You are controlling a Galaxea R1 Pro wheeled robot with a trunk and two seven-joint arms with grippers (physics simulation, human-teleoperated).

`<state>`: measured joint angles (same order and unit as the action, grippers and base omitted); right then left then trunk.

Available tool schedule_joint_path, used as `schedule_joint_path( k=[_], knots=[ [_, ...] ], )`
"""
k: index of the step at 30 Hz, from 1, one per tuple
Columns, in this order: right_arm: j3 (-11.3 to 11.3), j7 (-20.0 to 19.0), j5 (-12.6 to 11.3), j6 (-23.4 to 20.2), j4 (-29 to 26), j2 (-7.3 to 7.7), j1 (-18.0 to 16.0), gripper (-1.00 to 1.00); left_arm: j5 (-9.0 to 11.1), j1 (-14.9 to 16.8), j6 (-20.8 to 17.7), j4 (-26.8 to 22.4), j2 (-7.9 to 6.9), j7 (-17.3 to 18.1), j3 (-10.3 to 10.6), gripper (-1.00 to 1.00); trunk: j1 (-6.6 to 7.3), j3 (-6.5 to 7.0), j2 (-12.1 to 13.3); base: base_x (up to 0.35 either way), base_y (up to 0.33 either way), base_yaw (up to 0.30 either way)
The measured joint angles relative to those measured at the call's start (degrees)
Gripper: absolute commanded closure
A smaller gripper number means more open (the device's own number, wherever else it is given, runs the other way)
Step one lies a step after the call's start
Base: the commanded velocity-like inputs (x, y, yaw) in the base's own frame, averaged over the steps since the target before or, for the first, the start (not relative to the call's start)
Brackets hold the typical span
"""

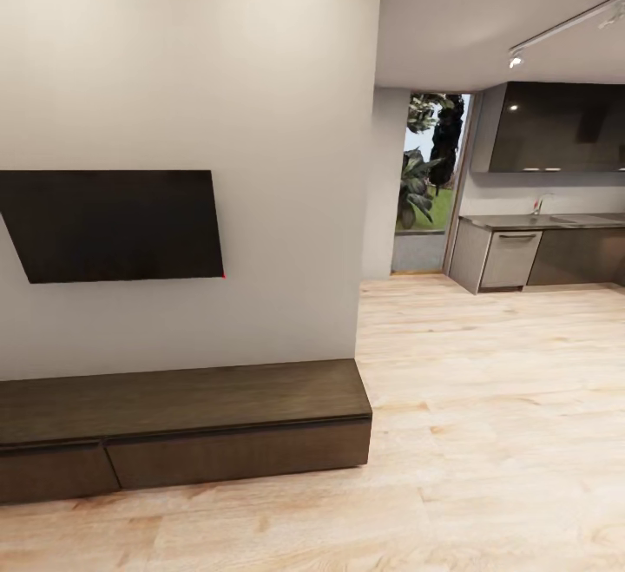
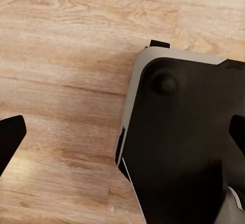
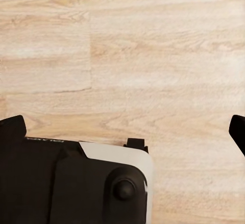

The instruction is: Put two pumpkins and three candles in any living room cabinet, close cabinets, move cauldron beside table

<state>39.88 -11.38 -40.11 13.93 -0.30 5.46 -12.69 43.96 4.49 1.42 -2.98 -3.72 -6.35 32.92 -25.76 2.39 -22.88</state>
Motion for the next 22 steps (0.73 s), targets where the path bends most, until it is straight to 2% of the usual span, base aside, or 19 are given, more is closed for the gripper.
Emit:
schedule_joint_path(
  k=[22],
  knots=[
    [0.0, 0.0, -0.1, 0.0, -0.1, -0.02, 0.0, -1.0, 0.0, 0.0, 0.0, 0.0, 0.05, 0.0, 0.1, -1.0, 0.0, 0.0, 0.0, 0.0, 0.0, 0.0]
  ],
)
